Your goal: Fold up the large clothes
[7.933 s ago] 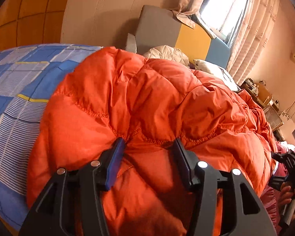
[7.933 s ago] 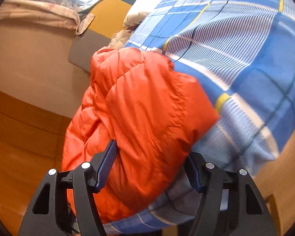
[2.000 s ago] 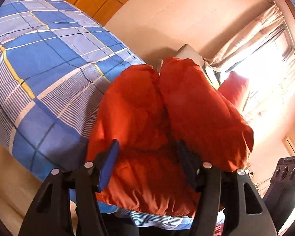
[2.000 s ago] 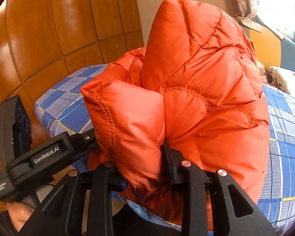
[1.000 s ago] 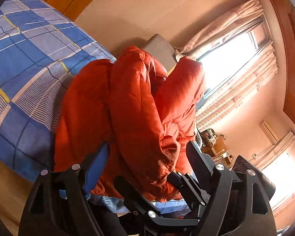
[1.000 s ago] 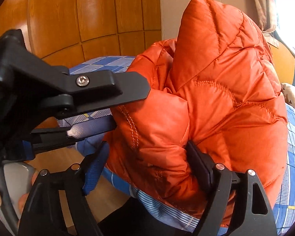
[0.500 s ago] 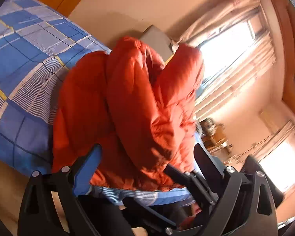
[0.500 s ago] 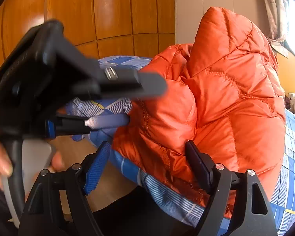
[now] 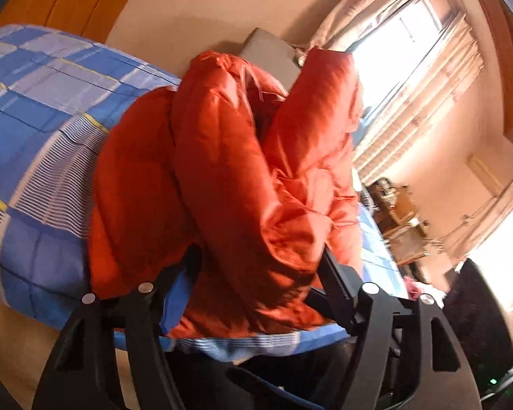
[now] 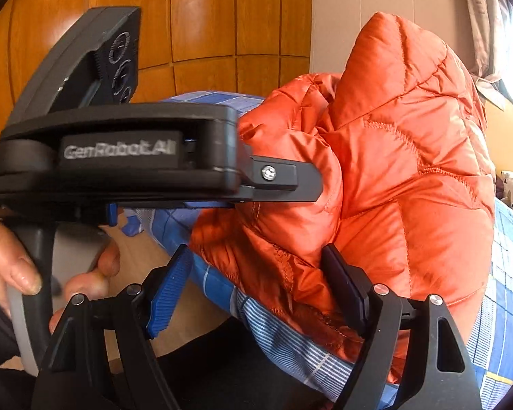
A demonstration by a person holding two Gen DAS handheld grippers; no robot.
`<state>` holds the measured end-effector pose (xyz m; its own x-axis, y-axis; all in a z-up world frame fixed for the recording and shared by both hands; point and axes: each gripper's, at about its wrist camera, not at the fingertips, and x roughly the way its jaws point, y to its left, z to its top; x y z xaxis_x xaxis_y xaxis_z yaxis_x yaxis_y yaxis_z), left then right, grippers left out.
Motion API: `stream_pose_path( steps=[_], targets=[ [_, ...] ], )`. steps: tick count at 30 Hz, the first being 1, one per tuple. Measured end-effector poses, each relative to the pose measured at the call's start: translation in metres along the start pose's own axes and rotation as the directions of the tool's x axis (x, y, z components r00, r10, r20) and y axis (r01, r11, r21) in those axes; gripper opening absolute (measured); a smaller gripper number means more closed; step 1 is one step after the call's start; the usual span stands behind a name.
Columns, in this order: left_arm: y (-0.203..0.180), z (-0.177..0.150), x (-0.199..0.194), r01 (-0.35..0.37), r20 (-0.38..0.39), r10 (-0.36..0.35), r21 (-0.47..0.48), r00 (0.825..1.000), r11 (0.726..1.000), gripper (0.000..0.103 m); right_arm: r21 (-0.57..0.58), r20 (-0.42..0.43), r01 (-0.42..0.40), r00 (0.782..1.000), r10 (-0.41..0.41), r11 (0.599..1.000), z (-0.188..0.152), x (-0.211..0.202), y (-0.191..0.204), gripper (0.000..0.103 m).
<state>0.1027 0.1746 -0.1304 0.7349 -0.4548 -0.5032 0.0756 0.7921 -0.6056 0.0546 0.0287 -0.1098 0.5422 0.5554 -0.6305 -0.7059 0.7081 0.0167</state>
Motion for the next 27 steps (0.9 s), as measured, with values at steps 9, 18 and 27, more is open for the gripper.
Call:
stream_pose_path(
  steps=[9,18,27],
  targets=[
    [0.024,-0.011,0.004,-0.036,0.022,0.037,-0.049,0.999,0.998,0.012,0.008,-0.008,0.005,1.000,-0.005,1.000,0.003,0.009,0.006,0.079],
    [0.023,-0.012,0.013,-0.072,0.007,0.072,0.009,0.997,0.997,0.013,0.110,-0.039,0.076,0.997,-0.072,0.991,0.002,0.016,0.003,0.078],
    [0.017,-0.014,0.015,-0.104,0.020,0.103,0.082,0.994,0.991,0.014,0.219,-0.088,0.161,0.986,-0.145,0.962,0.005,0.009,-0.014,0.077]
  ],
)
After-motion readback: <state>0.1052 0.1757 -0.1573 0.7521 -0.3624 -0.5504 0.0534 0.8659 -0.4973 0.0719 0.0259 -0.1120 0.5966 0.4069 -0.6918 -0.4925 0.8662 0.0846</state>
